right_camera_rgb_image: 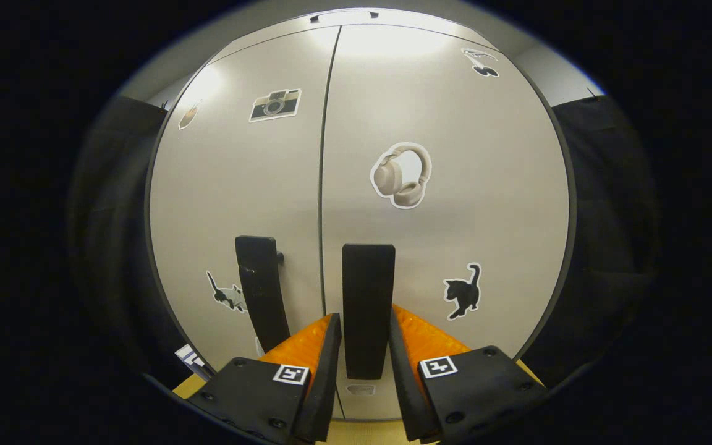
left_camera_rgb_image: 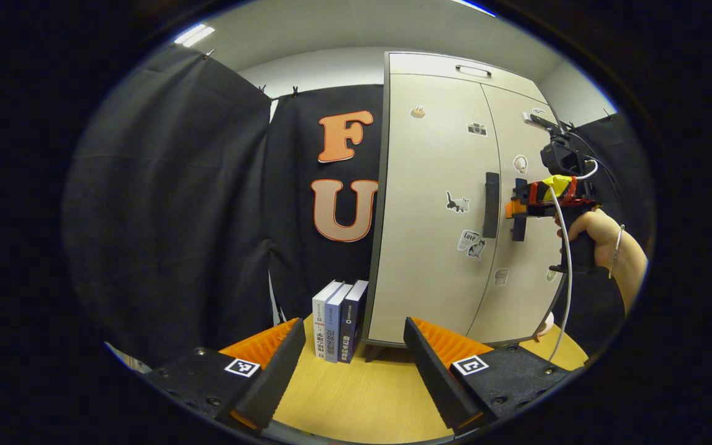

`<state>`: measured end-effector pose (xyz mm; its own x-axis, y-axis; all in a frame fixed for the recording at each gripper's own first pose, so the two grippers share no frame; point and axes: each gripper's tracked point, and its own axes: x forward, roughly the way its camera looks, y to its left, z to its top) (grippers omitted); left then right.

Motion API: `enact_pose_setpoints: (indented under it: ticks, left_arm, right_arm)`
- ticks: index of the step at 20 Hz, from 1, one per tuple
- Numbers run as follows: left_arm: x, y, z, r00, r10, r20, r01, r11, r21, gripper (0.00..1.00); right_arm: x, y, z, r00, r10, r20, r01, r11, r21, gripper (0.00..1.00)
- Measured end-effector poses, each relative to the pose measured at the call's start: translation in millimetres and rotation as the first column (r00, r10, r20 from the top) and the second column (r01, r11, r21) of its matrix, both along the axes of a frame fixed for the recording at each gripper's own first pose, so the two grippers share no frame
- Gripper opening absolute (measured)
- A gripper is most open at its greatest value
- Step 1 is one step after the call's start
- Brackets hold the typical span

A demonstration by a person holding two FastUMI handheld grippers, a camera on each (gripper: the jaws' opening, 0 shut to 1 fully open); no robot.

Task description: Open the right door of the double-door shoe cabinet with the right hand, and open the left door with the left hand.

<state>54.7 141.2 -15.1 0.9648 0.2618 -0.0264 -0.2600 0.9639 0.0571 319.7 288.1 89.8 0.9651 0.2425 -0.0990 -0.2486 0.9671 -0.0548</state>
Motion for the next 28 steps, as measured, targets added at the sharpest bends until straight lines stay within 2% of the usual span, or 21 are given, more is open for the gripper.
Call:
enact_pose_setpoints:
  ticks: [2, 3, 6, 7, 11, 12, 15, 19, 20, 21, 22, 28]
  left_arm:
    - [-3.8, 3.1, 0.4, 1.000, 0.010, 0.000, -0.010, 1.000, 0.001, 0.98]
    - [-6.1, 5.0, 0.8, 1.000, 0.014, 0.002, -0.014, 1.000, 0.001, 0.98]
    - [-15.7, 9.3, 1.0, 1.000, 0.029, 0.003, -0.029, 1.000, -0.005, 0.98]
    - [-19.8, 9.5, 1.0, 1.000, 0.031, 0.002, -0.031, 0.999, -0.008, 0.98]
    - [-39.7, 8.5, 4.5, 0.999, 0.042, 0.012, -0.042, 0.999, -0.003, 0.98]
    - [-45.7, 8.0, 5.7, 0.999, 0.046, 0.015, -0.046, 0.999, 0.001, 0.98]
    - [-64.5, 7.6, 8.1, 0.998, 0.057, 0.021, -0.057, 0.998, 0.010, 0.98]
    - [-85.2, 1.3, 11.3, 0.998, 0.060, 0.023, -0.061, 0.998, 0.029, 0.98]
    - [-89.5, -1.8, 13.2, 0.998, 0.057, 0.028, -0.057, 0.998, 0.032, 0.98]
    - [-93.1, -4.8, 15.8, 0.998, 0.053, 0.034, -0.054, 0.998, 0.034, 0.98]
    - [-97.4, -7.0, 17.9, 0.998, 0.052, 0.040, -0.053, 0.998, 0.035, 0.98]
    - [-113.1, -17.8, 22.7, 0.997, 0.051, 0.053, -0.053, 0.997, 0.050, 0.98]
  right_arm:
    - [5.6, -6.0, -4.3, 1.000, -0.016, -0.016, 0.017, 1.000, 0.017, 0.55]
    - [2.9, -5.8, -2.6, 1.000, -0.017, -0.024, 0.018, 0.999, 0.026, 0.41]
    - [3.8, -7.7, -3.1, 0.999, -0.028, -0.042, 0.030, 0.999, 0.037, 0.41]
    - [3.8, -7.1, -4.8, 0.998, -0.032, -0.053, 0.035, 0.998, 0.054, 0.38]
    - [0.0, -8.4, -6.9, 0.997, -0.008, -0.077, 0.011, 0.999, 0.046, 0.38]
    - [-2.4, -9.2, -5.8, 0.997, -0.005, -0.078, 0.009, 0.999, 0.050, 0.31]
    - [-11.3, -10.4, -5.5, 0.996, 0.017, -0.091, -0.010, 0.997, 0.075, 0.31]
    - [-24.8, -17.0, -4.8, 0.997, 0.028, -0.077, -0.024, 0.998, 0.052, 0.31]
    - [-25.8, -17.4, -4.2, 0.996, 0.025, -0.088, -0.017, 0.995, 0.095, 0.31]
    - [-29.4, -17.0, -4.2, 0.994, 0.035, -0.099, -0.021, 0.991, 0.132, 0.20]
    - [-33.5, -17.1, -4.3, 0.993, 0.042, -0.108, -0.025, 0.988, 0.154, 0.20]
    - [-49.5, -31.1, -3.1, 0.993, 0.062, -0.098, -0.049, 0.991, 0.126, 0.20]
